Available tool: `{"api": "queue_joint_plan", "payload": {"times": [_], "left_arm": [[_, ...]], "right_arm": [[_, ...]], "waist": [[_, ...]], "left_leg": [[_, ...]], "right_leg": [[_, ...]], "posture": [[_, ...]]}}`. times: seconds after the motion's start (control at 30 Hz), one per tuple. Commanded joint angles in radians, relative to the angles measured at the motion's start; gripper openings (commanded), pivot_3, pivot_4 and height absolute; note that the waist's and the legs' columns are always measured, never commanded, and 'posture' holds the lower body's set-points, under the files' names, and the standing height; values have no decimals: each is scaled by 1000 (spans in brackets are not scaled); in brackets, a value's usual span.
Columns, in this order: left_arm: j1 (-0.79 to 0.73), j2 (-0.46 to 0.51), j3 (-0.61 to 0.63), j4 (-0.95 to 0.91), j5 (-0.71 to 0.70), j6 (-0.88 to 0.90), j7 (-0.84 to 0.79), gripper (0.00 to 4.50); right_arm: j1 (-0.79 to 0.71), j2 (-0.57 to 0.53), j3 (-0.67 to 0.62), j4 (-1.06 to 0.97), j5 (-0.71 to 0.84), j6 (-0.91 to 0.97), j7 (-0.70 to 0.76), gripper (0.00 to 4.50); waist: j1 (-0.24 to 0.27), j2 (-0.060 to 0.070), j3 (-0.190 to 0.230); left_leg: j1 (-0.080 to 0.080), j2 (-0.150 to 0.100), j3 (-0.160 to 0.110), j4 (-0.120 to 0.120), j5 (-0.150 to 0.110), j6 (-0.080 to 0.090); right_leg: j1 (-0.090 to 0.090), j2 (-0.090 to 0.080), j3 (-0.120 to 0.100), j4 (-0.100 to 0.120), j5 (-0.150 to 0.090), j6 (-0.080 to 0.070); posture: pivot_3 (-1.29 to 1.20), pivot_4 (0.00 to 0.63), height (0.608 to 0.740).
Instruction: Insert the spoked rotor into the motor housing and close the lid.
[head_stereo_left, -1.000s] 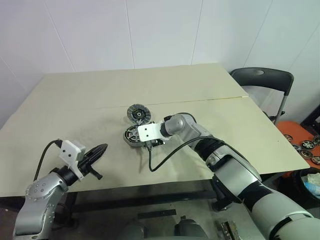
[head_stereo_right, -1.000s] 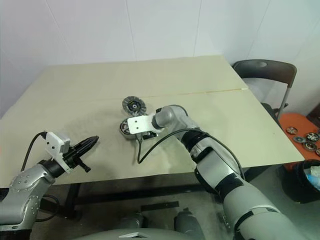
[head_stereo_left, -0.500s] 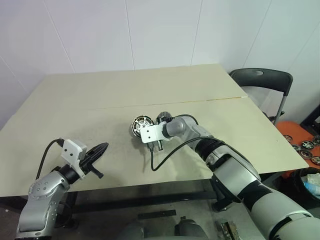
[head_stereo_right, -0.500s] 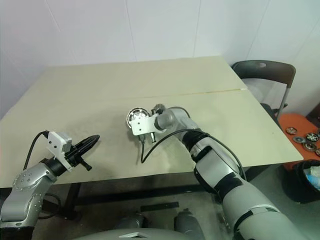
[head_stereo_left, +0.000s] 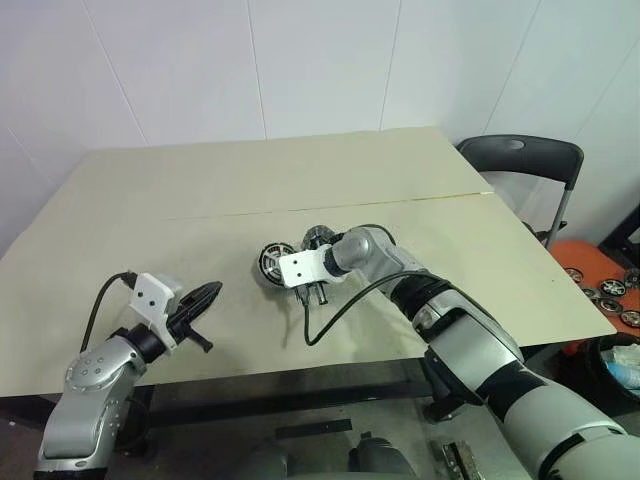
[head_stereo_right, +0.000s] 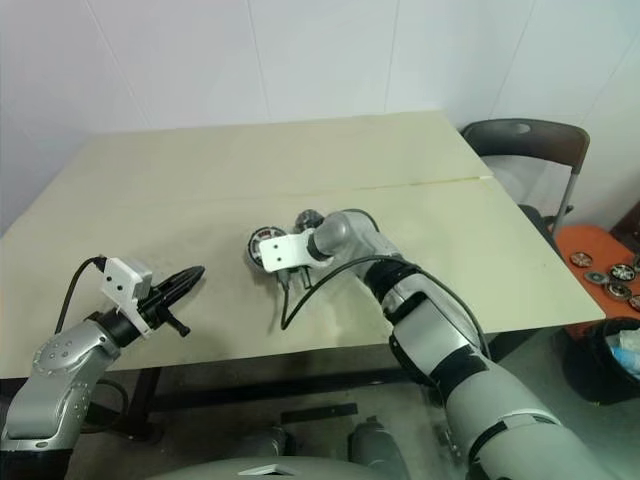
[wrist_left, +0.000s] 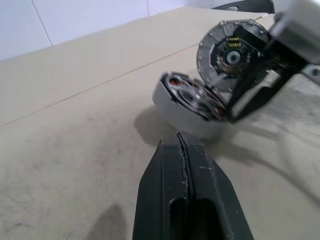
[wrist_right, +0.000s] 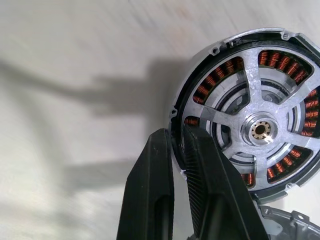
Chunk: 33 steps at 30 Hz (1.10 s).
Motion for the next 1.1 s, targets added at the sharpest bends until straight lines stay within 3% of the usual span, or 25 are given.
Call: {"api": "queue_joint_plan", "payload": {"times": [0.03,0.3,0.57,0.8,0.97,1.1], "left_arm": [[-10,13,4,-9,14,-25,-5,0],[-8,9,0,27,33,-54,-18,0],[-4,5,-7,56,50,-75,-26,0],[-1,5,-12,72,64,-86,-27,0],[0,5,-23,66,66,-72,-21,0],[-1,2,-39,55,68,-58,-11,0]], "right_arm": [[-13,-23,-36,-124,41,27,55,147],[65,-96,24,-293,16,108,194,147],[68,-33,-11,-282,52,145,118,147],[56,8,-35,-238,72,168,48,2500],[13,68,-121,-225,162,254,9,4035],[-57,121,-203,-152,193,252,-135,4035]], "waist": [[1,0,0],[4,0,0],[4,0,0],[4,0,0],[3,0,0],[0,0,0]], "left_leg": [[0,0,0,0,0,0],[0,0,0,0,0,0],[0,0,0,1,0,0],[0,0,0,0,0,0],[0,0,0,1,0,0],[0,0,0,0,0,0]], "right_leg": [[0,0,0,0,0,0],[0,-1,0,0,0,0],[0,-1,-1,0,0,0],[0,-1,-1,0,0,0],[0,-1,-1,0,0,0],[0,0,0,0,0,0]], "posture": [[0,0,740],[0,0,740],[0,0,740],[0,0,740],[0,0,740],[0,0,740]]}}
